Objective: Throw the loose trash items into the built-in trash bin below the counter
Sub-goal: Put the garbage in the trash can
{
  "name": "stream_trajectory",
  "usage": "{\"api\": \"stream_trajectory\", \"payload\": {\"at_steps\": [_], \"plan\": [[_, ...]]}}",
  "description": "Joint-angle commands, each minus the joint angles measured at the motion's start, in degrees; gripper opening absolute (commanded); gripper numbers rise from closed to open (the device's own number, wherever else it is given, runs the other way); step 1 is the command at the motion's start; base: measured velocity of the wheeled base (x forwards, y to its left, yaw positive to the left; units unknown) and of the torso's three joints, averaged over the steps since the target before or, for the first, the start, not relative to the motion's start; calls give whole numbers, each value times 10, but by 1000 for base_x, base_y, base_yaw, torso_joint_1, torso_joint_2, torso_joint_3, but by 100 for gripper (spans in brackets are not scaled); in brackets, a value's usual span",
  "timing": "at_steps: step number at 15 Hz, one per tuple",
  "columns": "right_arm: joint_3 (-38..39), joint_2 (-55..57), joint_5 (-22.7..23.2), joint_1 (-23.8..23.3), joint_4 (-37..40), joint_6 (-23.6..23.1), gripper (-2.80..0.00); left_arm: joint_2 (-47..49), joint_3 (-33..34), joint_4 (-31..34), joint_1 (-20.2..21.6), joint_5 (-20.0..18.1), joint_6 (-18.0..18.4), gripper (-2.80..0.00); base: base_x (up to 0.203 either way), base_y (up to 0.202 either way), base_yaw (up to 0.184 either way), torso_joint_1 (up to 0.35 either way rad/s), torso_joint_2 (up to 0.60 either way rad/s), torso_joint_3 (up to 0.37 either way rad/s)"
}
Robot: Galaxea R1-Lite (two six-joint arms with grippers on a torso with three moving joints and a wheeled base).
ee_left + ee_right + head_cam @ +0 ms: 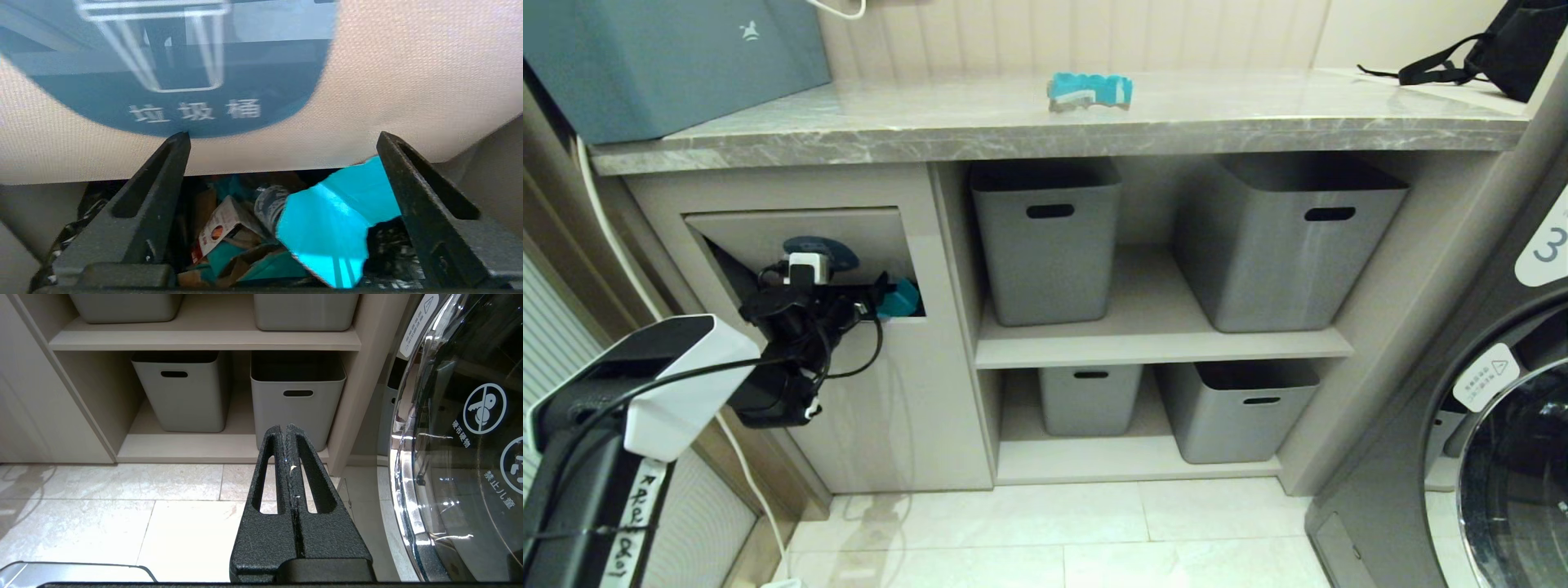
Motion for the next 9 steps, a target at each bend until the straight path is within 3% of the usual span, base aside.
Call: {"api": "stream_trajectory", "payload": {"at_steps": [1, 9], "plan": [[0, 0, 0, 0, 0, 0, -280, 0, 0, -4, 4, 0, 2, 0, 0, 0, 0, 0, 0, 0], [0, 0, 0, 1, 0, 0, -280, 38, -68, -8, 5, 4, 3, 0, 0, 0, 0, 0, 0, 0]]}}
